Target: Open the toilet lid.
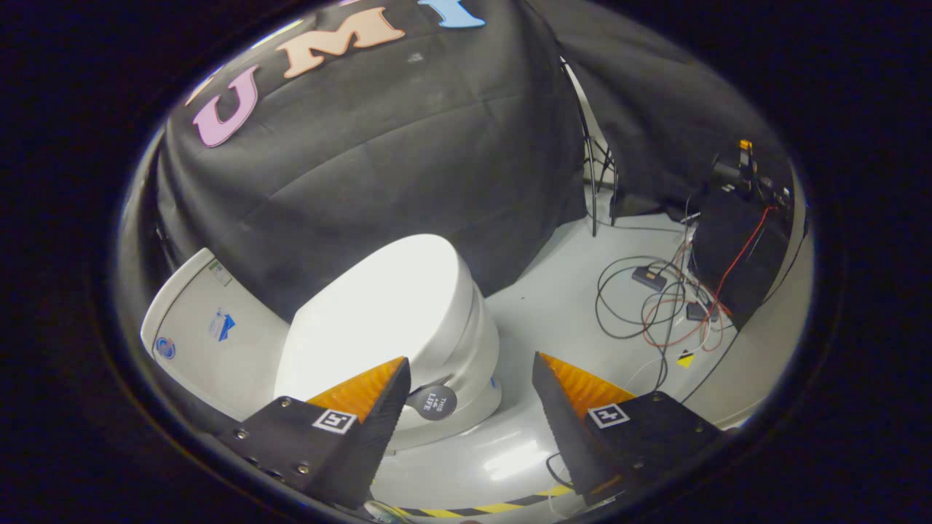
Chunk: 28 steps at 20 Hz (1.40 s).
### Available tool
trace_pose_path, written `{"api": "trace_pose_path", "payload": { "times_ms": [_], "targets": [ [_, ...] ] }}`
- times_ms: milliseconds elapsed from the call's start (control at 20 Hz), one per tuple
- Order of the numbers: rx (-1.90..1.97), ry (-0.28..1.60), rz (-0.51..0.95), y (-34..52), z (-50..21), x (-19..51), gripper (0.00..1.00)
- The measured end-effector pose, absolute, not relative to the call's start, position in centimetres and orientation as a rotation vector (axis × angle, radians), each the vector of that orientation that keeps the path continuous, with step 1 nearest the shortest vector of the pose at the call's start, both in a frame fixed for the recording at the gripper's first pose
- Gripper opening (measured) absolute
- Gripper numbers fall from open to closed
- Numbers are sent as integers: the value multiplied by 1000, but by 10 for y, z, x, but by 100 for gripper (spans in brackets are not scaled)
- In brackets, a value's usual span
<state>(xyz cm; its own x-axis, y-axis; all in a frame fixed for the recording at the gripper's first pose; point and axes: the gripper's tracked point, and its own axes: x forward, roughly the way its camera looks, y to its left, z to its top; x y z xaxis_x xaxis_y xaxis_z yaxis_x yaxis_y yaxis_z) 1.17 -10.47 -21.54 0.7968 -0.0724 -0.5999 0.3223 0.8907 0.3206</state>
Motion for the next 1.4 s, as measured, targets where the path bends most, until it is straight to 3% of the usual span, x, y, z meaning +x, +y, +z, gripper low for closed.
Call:
{"api": "trace_pose_path", "payload": {
  "times_ms": [300, 450, 750, 850, 950, 1000, 1100, 1150, 1400],
  "targets": [
    [696, 715, -153, -80, -255, 11, 96],
    [885, 780, -97, -49, -271, 13, 81],
    [953, 783, 6, -27, -261, 21, 81],
    [1035, 769, -16, -25, -274, 33, 63],
    [1020, 778, -32, -38, -276, 25, 59],
    [1014, 790, -116, -49, -293, 23, 44],
    [1083, 747, -123, -49, -297, 31, 12],
    [1063, 755, -98, -47, -297, 29, 8],
    [986, 736, -51, -47, -289, 29, 7]
  ]
}}
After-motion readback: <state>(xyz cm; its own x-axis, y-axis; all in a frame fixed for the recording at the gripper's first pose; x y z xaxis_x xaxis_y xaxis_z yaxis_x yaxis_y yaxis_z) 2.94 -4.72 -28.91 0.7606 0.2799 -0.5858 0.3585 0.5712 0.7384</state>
